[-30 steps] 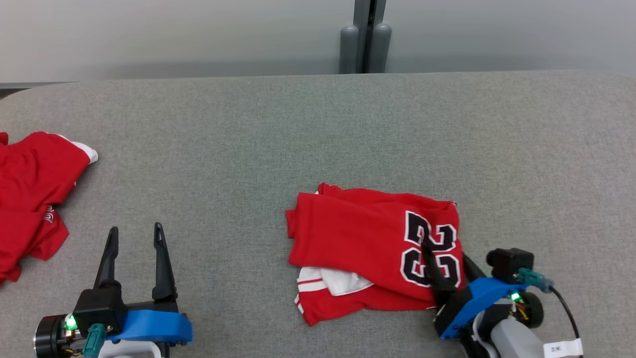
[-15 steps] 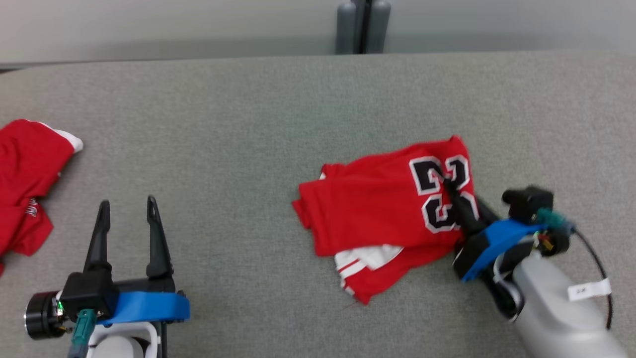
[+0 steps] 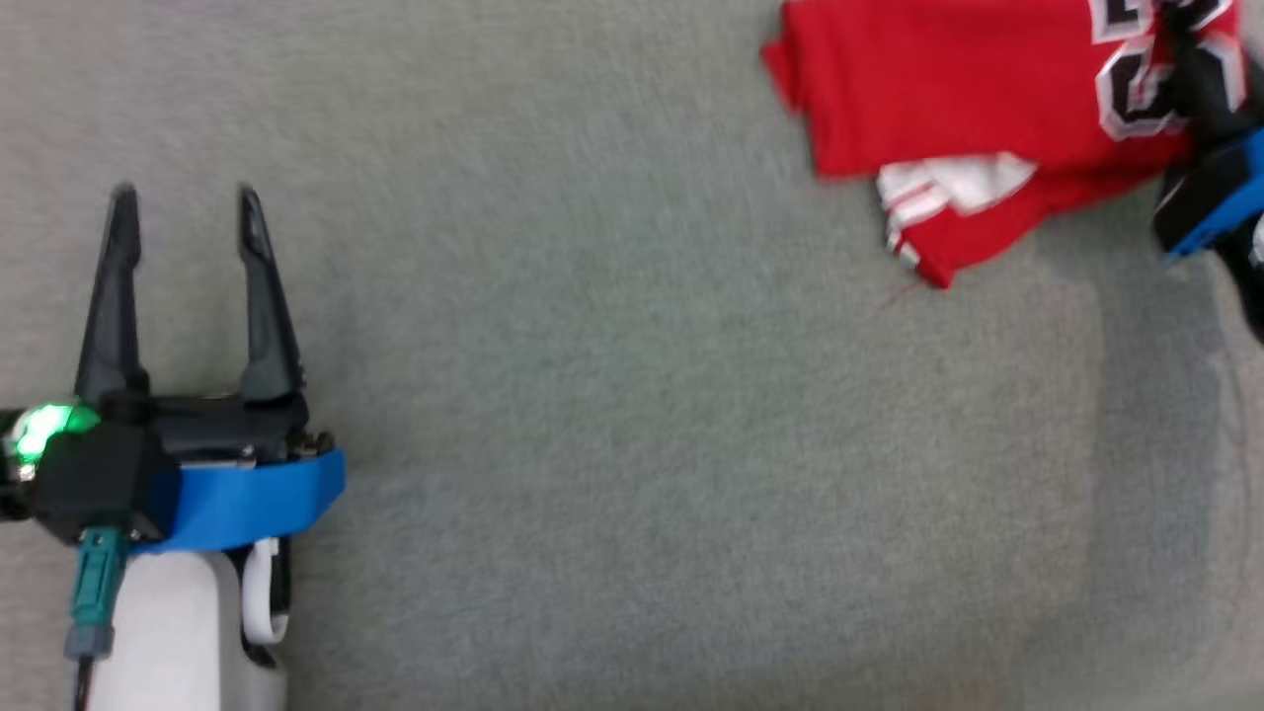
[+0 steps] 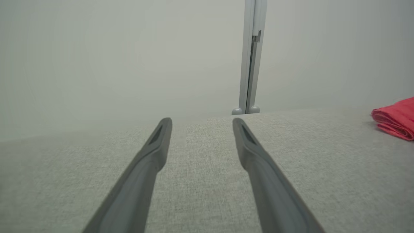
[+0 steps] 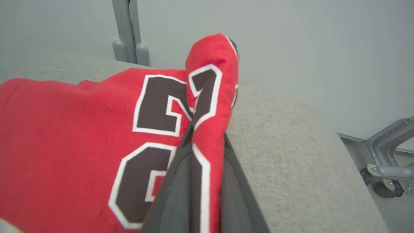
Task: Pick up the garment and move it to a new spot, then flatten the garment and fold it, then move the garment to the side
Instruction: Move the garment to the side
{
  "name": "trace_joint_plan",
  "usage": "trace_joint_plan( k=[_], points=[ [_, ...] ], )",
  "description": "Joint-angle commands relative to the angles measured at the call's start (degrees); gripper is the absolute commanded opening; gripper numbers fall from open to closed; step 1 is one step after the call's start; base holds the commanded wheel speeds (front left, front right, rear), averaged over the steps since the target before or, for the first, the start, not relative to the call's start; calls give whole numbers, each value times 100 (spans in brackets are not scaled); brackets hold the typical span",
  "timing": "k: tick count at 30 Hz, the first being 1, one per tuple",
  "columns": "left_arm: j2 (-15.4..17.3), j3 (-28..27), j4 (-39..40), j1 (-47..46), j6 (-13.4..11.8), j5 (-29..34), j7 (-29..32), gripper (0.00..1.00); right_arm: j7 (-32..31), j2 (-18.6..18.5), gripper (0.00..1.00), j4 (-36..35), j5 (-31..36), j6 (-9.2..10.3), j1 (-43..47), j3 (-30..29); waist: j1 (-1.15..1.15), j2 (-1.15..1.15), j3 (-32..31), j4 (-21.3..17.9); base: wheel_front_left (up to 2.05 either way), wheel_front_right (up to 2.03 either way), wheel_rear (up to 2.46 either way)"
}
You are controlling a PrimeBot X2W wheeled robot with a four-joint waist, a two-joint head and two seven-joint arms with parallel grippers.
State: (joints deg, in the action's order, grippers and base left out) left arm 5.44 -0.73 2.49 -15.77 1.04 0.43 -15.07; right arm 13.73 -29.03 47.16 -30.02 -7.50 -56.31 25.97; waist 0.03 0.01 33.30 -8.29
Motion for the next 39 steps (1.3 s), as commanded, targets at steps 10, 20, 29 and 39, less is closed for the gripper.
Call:
trace_joint_plan(
  k=[10, 20, 29, 39],
  points=[
    [442, 91, 685, -349, -24, 332, -11, 100, 101, -705, 0, 561, -397, 1, -1239, 212, -3, -1, 756, -715, 0, 0, 0],
    [514, 106, 895, -242, -112, 272, -7, 100, 28, -597, 100, 1342, -374, 1, -1949, 569, -3, -1, 818, -737, 0, 0, 0],
    [438, 126, 726, -139, -211, 106, -8, 100, 151, -659, 100, 1913, 27, 1, -2213, 378, -3, -1, 440, -517, 0, 0, 0],
    [262, -149, 335, 598, -395, -253, -9, 100, 148, -87, 100, -216, 865, 0, -464, -1128, -3, -1, -780, -286, 0, 0, 0]
  ],
)
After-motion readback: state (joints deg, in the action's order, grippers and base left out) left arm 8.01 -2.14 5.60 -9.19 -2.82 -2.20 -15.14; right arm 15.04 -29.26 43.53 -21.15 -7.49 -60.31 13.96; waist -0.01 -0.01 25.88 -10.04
